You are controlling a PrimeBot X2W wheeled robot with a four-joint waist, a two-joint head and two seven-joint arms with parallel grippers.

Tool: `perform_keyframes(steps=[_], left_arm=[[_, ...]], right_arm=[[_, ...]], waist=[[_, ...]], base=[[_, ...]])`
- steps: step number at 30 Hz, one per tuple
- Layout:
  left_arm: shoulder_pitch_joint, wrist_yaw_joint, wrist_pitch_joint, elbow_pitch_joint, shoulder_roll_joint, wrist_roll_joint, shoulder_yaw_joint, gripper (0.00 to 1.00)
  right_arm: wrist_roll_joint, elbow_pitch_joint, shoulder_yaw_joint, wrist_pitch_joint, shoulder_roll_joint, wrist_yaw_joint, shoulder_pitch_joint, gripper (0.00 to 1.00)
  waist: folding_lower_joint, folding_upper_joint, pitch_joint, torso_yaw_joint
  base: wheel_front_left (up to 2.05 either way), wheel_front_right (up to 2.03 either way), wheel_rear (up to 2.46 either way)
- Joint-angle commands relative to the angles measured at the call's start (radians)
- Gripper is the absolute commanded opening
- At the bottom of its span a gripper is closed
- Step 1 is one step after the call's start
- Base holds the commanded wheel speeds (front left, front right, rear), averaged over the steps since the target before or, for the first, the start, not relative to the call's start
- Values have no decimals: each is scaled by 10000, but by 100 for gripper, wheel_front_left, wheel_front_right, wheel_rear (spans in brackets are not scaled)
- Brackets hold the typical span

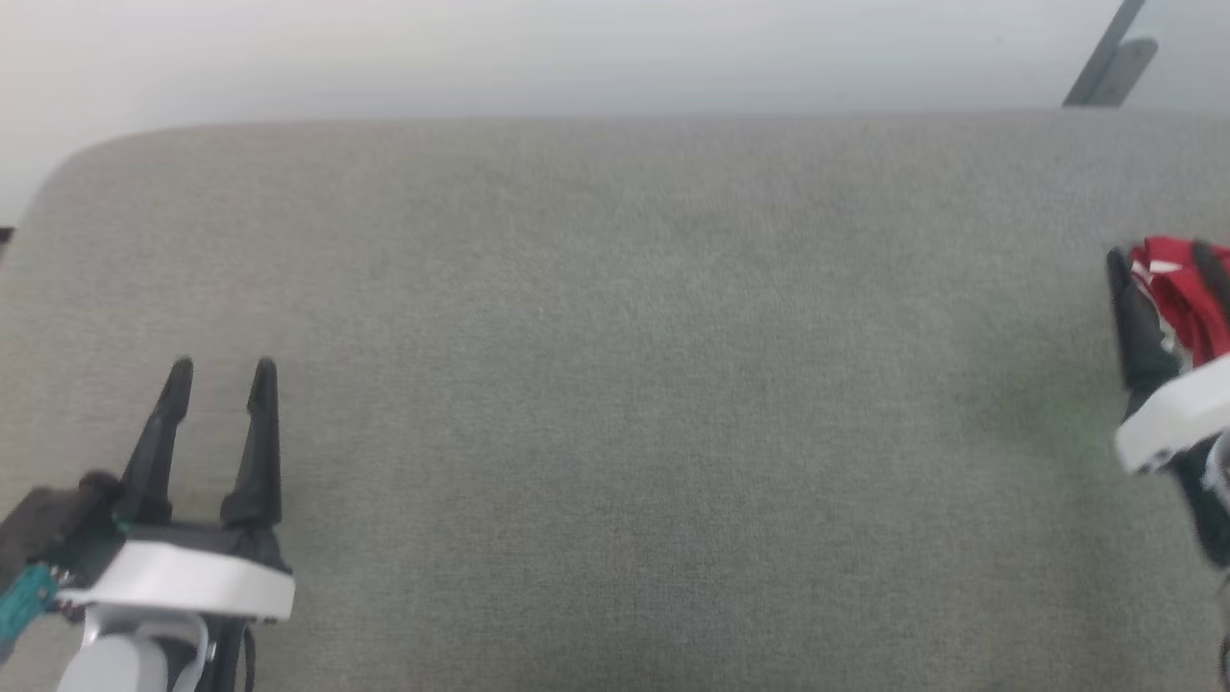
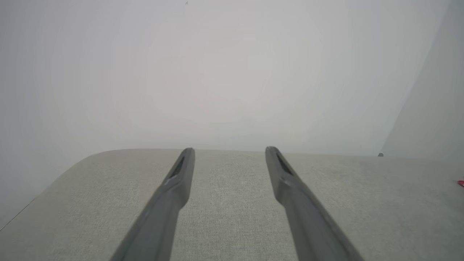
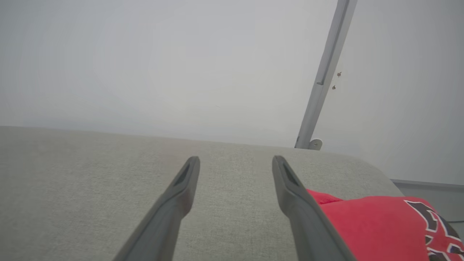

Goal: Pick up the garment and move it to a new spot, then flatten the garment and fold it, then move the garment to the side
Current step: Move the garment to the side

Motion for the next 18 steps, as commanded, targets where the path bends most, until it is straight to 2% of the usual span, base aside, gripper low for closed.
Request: perform_keyframes(steps=[1,7,18], left_arm=[[235,-19,-35,-33,17,67,80,100],[1080,-19,-34,-116,-17,153,583,100],[1840,-19,-35,-176,-79,16,973,100]], right_arm=[[-27,-120,2,-193,139,-19,294,100],[-279,-545,-43,-824,647,-19,1521,100],[-477,-1259,-424,-1132,1109,-19,2861,100]], waist=[[0,0,-296,136],[0,0,-806,155],[0,0,-1240,54]], base=[[0,0,0],[0,0,0],[0,0,0]])
